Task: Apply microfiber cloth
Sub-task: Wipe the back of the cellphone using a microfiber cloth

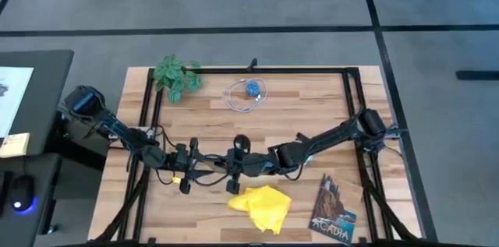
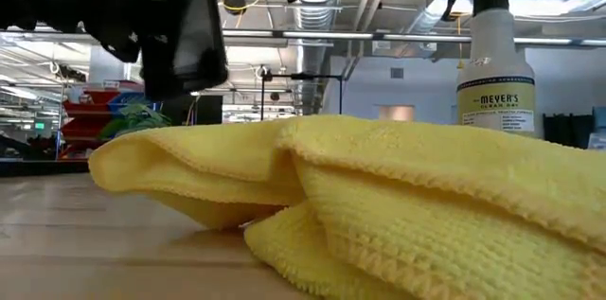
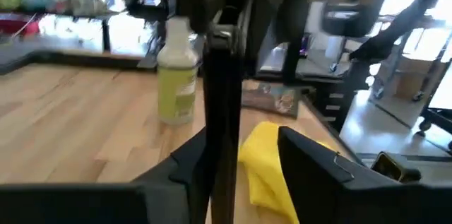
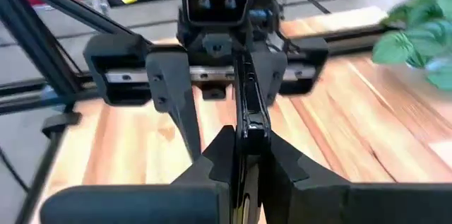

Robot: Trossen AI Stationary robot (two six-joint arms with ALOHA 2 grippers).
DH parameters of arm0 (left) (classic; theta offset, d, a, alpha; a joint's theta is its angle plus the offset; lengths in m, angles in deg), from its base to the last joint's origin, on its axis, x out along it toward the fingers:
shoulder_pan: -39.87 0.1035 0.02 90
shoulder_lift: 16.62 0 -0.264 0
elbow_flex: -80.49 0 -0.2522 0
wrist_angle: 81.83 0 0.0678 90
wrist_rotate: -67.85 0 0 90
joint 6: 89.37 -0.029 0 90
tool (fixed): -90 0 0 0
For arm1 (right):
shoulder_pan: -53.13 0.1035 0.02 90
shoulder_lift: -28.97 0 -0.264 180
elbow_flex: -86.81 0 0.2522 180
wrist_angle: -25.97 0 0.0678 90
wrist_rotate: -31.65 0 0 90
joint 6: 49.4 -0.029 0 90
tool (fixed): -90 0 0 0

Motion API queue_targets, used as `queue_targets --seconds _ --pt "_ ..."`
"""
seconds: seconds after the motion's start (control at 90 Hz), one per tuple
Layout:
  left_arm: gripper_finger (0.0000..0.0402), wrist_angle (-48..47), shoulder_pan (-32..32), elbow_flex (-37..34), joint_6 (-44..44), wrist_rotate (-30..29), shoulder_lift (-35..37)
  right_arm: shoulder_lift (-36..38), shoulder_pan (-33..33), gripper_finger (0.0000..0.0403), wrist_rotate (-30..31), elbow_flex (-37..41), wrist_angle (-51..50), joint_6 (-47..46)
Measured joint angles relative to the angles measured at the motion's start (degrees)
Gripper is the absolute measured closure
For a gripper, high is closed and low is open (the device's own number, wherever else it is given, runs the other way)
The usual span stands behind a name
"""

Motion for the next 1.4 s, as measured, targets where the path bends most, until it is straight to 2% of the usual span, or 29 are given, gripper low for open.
queue_targets --seconds 0.111,0.333,0.611,0.711,0.878,1.022,1.2,1.4 --pt "0.0277 -2.7 0.1 0.0 2.2 -0.6 0.0 -0.1 -0.7 0.0384 -0.6 3.6 4.7 -3.6" --pt "0.0278 -5.6 0.9 0.0 6.2 -0.2 0.0 -0.1 -1.9 0.0384 -2.6 9.6 17.1 -5.0" --pt "0.0283 -6.3 1.6 0.0 6.7 -0.2 -0.3 -0.1 -1.9 0.0384 -2.3 9.8 19.8 -4.6" --pt "0.031 -6.2 1.6 0.0 6.3 -0.2 -0.3 -0.1 -2.0 0.0384 -2.0 9.8 19.9 -4.0" --pt "0.0384 -4.2 1.6 0.0 5.7 1.7 -0.3 -0.1 -1.9 0.0382 -2.9 9.8 20.4 -3.4" --pt "0.0392 -4.2 1.8 0.0 8.2 2.4 -0.3 -0.1 -1.8 0.0356 -2.5 9.8 20.0 -2.4" --pt "0.0394 -5.0 1.9 0.0 13.4 3.0 -0.3 0.0 -1.7 0.0322 -1.6 9.6 17.5 5.2" --pt "0.0394 -4.6 1.9 0.0 14.9 3.0 -0.3 4.0 -1.4 0.0241 -1.5 4.9 -0.9 10.7"
